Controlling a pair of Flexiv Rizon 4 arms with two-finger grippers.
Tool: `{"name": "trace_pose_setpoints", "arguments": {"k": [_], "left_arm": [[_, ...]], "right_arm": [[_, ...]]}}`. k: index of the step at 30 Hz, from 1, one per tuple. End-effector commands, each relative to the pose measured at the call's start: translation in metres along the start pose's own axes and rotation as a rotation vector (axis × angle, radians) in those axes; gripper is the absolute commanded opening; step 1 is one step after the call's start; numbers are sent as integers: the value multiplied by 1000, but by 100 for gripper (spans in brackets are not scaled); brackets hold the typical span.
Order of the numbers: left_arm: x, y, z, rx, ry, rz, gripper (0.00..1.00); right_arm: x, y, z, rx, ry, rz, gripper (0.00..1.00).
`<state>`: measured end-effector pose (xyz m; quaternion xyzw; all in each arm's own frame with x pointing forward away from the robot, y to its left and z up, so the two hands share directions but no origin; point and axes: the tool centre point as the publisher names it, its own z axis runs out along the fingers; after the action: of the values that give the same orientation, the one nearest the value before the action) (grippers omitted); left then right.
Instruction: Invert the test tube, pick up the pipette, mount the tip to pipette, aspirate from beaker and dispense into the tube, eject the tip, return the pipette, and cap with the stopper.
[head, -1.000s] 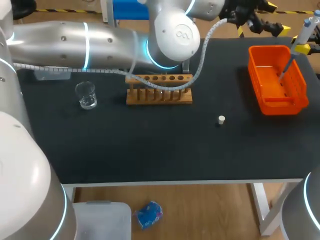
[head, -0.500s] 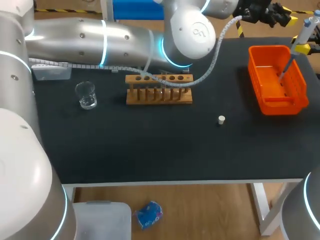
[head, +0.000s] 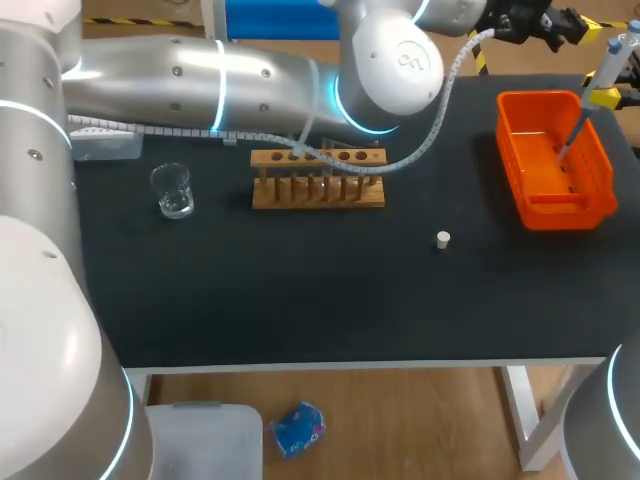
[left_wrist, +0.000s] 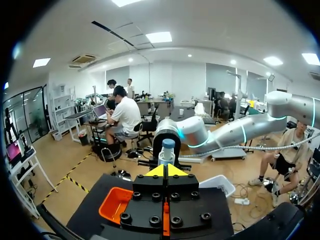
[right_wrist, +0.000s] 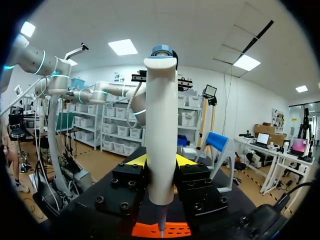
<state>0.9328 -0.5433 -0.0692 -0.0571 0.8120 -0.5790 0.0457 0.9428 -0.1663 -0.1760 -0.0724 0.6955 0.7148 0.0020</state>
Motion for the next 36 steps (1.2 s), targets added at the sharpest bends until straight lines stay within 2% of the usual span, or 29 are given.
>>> {"name": "trace_pose_setpoints", "arguments": {"k": [1, 23, 36], "left_arm": [[-2, 1, 2, 8, 6, 1, 0], [5, -5, 19, 73, 38, 10, 0], [1, -5, 27, 119, 57, 16, 0]], "right_arm": [[1, 1, 0, 3, 0, -1, 0], [1, 1, 0, 3, 0, -1, 0], [1, 1, 0, 3, 0, -1, 0]]}}
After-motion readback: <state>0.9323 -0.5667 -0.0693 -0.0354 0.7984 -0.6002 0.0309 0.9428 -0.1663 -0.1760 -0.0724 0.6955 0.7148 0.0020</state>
